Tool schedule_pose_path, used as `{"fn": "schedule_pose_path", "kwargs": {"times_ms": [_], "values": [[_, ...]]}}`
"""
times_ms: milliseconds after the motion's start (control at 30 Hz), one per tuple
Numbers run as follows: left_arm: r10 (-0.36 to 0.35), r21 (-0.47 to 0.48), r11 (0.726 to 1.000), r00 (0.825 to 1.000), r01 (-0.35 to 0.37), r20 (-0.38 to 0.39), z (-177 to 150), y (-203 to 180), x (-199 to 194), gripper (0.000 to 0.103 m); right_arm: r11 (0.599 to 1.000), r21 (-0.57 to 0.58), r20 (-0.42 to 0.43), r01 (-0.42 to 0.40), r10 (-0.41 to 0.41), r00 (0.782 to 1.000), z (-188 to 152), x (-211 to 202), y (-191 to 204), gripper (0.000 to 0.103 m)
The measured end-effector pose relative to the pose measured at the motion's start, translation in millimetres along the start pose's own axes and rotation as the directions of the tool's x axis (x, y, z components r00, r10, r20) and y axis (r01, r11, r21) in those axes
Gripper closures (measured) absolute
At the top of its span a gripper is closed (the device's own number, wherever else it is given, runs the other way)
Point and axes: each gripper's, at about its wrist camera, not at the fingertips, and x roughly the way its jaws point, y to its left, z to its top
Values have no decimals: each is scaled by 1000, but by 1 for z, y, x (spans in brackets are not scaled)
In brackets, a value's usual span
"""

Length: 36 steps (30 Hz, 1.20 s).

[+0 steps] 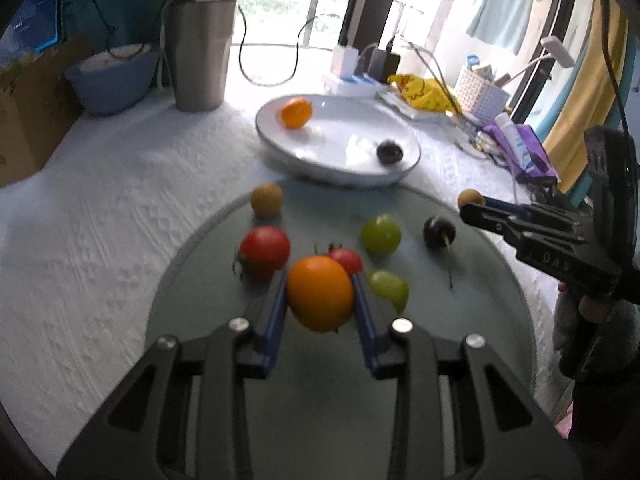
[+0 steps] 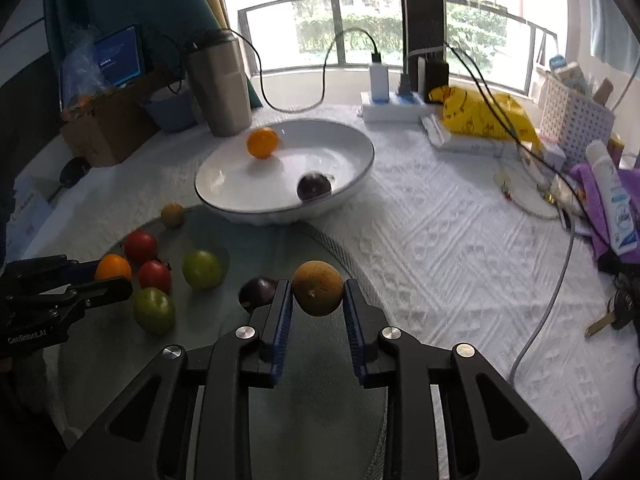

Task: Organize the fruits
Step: 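Grasp a small yellow fruit with the right tool while the left grasps an orange, then lower both fruits into the white plate and open both tools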

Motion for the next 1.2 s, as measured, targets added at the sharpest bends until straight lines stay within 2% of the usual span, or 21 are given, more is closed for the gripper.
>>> {"fn": "schedule_pose_path", "kwargs": {"times_ms": [233, 433, 700, 1033, 1133, 1167, 1200], "values": [[-9, 23, 1000, 998, 8, 56, 30, -1, -3, 69, 999, -39, 40, -35, 36, 999, 24, -1, 12, 75], [-17, 43, 999, 996, 13, 83, 62, -1, 13, 69, 996, -67, 47, -66, 69, 997, 44, 12, 19, 75], [-33, 44, 999, 998, 31, 62, 90, 4, 51, 70, 992, -81, 28, -97, 100, 995, 64, 38, 19, 75], [-39, 20, 999, 999, 38, 21, 101, 11, 71, 68, 994, -54, 10, -95, 96, 995, 72, 56, 11, 75], [-27, 11, 1000, 999, 27, 33, 102, 13, 66, 66, 995, -50, 19, -81, 82, 996, 71, 50, 11, 68], [-30, 12, 1000, 999, 29, 38, 101, 13, 62, 63, 996, -49, 22, -77, 78, 997, 72, 49, 11, 62], [-31, 9, 999, 999, 30, 43, 101, 13, 60, 58, 996, -47, 25, -74, 75, 997, 72, 47, 11, 61]]}}
